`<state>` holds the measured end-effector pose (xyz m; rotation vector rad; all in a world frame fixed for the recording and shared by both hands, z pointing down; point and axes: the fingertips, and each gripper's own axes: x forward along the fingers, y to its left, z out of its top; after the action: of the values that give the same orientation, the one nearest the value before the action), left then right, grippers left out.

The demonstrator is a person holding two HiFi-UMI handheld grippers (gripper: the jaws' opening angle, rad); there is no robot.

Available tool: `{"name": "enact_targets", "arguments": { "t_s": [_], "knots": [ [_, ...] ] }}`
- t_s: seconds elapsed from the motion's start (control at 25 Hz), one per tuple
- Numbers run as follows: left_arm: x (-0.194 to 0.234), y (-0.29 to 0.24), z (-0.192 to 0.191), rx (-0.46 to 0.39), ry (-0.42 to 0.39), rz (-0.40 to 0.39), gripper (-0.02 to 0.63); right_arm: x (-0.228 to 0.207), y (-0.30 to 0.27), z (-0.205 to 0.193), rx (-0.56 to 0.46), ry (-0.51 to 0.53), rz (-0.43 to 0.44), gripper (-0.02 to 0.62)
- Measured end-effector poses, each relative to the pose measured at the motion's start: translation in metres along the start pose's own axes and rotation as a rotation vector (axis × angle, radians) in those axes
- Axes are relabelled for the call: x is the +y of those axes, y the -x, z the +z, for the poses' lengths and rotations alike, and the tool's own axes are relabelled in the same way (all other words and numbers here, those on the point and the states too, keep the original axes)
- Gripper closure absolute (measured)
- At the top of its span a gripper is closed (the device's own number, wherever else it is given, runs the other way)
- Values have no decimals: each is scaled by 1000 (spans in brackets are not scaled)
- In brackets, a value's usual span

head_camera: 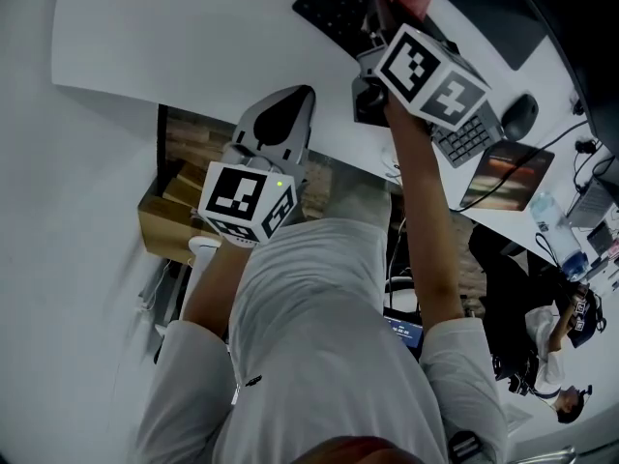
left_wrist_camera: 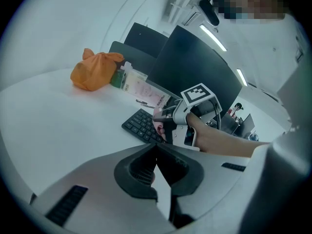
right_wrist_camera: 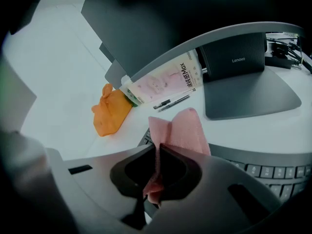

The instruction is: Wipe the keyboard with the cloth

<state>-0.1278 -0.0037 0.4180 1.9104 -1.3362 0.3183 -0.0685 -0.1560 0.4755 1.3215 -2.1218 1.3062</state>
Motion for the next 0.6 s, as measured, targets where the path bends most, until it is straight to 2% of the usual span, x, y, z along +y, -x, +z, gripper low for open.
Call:
{"name": "enact_targets", "arguments": {
  "t_s": [0.6],
  "knots": [
    [18,15,3,-18,14,24,588,42,-41,6,64,-59,72,577]
  ]
}}
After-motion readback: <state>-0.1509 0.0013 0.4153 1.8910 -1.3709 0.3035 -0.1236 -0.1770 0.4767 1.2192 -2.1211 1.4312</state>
